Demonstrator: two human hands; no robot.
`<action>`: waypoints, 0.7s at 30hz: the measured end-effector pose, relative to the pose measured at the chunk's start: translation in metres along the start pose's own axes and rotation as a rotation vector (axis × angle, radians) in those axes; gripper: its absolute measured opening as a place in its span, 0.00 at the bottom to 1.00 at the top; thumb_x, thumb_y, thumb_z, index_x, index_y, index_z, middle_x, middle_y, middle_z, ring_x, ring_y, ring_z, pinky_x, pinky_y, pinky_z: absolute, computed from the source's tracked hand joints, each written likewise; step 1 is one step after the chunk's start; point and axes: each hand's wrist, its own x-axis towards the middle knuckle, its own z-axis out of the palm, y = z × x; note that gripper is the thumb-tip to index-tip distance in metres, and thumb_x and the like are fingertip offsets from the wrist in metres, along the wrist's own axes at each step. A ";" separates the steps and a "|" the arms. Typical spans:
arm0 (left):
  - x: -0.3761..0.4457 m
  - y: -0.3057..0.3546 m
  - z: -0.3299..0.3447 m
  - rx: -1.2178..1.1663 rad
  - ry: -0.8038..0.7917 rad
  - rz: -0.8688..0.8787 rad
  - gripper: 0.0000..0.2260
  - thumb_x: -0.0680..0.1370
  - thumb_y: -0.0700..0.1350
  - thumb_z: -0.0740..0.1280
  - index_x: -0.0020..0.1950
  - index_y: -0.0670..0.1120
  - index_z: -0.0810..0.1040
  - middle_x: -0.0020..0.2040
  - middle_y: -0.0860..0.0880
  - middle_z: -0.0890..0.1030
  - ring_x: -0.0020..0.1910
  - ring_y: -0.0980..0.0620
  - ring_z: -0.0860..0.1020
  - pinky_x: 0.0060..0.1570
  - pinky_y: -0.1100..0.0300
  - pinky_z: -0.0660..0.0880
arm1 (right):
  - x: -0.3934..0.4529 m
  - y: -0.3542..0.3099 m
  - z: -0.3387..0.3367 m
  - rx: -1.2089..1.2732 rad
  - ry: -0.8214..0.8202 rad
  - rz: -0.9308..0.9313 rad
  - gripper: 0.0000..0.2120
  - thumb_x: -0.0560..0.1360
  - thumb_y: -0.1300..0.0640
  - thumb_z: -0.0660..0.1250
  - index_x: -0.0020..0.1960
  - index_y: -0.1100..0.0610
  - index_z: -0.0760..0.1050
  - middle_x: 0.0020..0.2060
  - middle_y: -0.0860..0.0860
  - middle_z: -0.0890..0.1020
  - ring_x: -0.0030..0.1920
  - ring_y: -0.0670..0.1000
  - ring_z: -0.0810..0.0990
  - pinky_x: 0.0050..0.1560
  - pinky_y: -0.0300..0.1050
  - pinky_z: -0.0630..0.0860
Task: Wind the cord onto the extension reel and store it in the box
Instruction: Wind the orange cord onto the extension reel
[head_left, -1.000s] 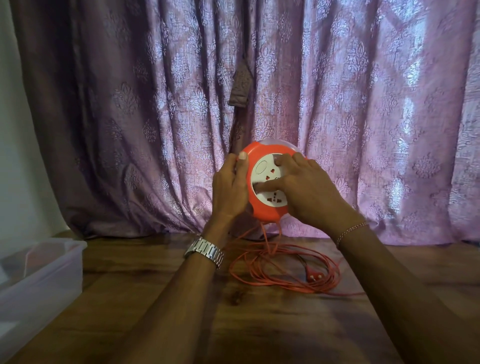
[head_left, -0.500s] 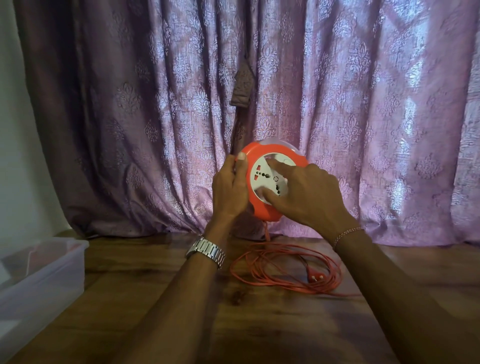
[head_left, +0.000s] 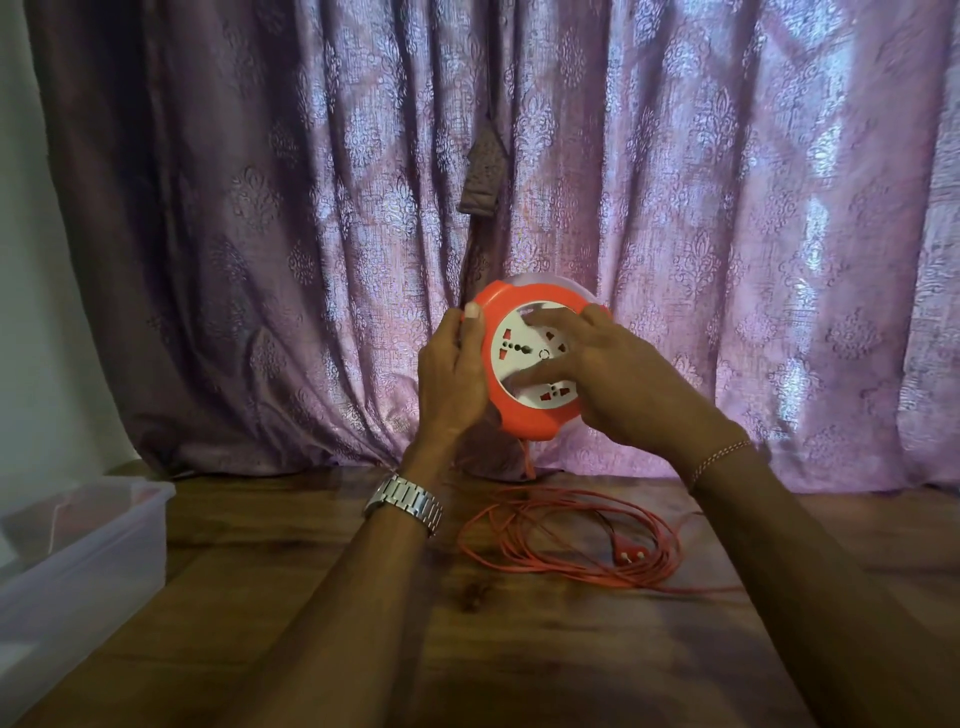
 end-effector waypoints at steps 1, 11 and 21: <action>0.000 0.001 0.001 -0.006 -0.006 0.004 0.23 0.80 0.67 0.55 0.45 0.48 0.74 0.38 0.41 0.81 0.42 0.36 0.81 0.43 0.34 0.77 | 0.000 -0.002 -0.001 -0.011 -0.008 0.015 0.30 0.64 0.65 0.75 0.58 0.37 0.79 0.71 0.51 0.68 0.63 0.58 0.69 0.53 0.50 0.72; 0.001 0.002 0.000 0.010 -0.018 0.018 0.26 0.80 0.69 0.55 0.46 0.46 0.74 0.40 0.41 0.82 0.43 0.36 0.82 0.44 0.34 0.79 | 0.001 -0.009 0.008 -0.065 0.117 0.165 0.23 0.68 0.52 0.72 0.59 0.32 0.75 0.58 0.56 0.76 0.56 0.59 0.78 0.46 0.52 0.73; -0.001 0.002 0.001 0.045 -0.034 0.024 0.24 0.80 0.67 0.55 0.42 0.47 0.74 0.36 0.46 0.80 0.38 0.42 0.79 0.43 0.38 0.78 | -0.001 -0.016 0.013 0.034 0.162 0.324 0.26 0.65 0.48 0.66 0.61 0.30 0.73 0.48 0.55 0.77 0.42 0.59 0.80 0.37 0.49 0.75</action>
